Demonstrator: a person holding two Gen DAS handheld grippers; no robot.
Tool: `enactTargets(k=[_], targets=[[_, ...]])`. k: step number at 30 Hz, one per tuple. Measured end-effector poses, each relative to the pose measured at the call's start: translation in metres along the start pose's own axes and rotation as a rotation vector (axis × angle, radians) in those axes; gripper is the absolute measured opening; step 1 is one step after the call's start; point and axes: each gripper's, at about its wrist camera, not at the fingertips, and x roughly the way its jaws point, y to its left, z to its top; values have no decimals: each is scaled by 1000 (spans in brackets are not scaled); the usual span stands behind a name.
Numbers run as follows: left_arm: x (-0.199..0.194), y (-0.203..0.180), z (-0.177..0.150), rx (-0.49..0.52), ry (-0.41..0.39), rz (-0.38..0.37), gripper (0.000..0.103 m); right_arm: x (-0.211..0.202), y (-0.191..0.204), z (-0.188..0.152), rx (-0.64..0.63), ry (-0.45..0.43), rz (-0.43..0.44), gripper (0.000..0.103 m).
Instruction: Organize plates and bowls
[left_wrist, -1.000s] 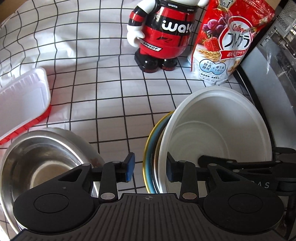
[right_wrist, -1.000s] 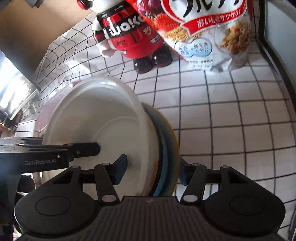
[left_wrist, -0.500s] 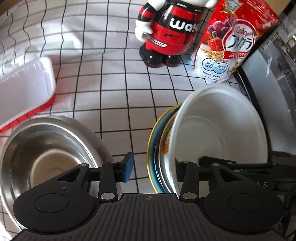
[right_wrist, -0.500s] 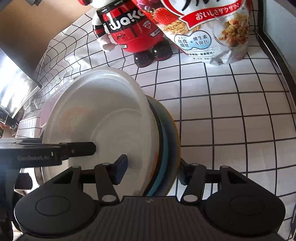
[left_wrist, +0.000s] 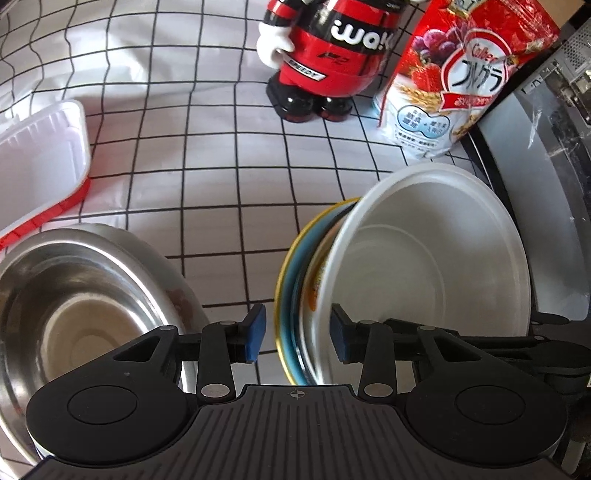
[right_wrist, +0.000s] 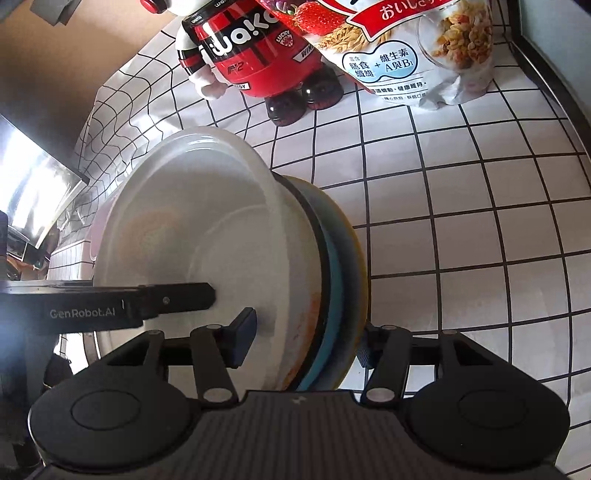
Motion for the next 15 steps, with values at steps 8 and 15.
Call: enactTargets(k=[8, 15], targets=[[0, -8, -4, 25, -19, 31, 40, 0, 4, -4, 16, 24, -6, 56], [-11, -9, -29, 55, 16, 63, 40, -3, 9, -26, 21, 88, 32, 56]])
